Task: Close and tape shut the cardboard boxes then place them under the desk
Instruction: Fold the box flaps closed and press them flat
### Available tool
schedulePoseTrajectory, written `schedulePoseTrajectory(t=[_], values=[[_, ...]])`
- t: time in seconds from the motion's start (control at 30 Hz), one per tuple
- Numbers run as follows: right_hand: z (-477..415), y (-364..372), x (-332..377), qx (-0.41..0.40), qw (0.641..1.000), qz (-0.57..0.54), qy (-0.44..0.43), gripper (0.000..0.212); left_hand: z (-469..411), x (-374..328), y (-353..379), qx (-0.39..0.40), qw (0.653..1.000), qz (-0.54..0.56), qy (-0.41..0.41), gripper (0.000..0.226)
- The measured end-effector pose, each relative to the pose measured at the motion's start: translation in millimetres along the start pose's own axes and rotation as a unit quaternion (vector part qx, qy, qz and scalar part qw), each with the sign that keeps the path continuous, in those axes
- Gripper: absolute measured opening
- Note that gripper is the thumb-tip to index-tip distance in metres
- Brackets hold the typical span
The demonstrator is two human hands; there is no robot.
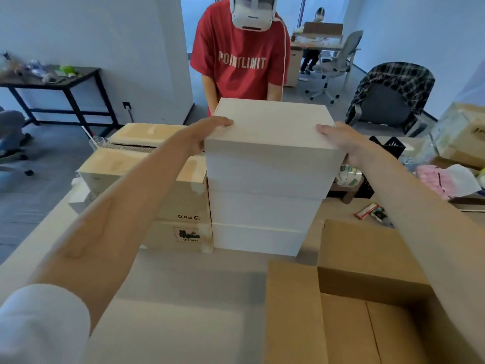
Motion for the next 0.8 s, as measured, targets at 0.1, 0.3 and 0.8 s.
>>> schedulePoseTrajectory(t=[0.1,0.3,0.8], values=[[10,3,-6,0.056,0.986,-0.141,0.067,0.028,2,2,4,0.03,0.996,0.08,-0.017,0.036],[34,1,-3,0.06,0.972,-0.207,0.091,0.015,17,-1,10,0.038,0.992,0.121,-0.005,0.026],[103,-61,-10,0.037,0.964,-0.263,-0.002,0.045,129,-24,54,-0.058,0.977,0.118,0.167,0.039]])
Point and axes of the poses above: each hand's wrist, its own z-axis away from the middle knuckle, its own y-axis out of the palm, x = y × z, the point moved 1 cm from there along -z, towards the middle knuckle, and after that the axes turned 5 degrees about -x, right-handed, at the moved point
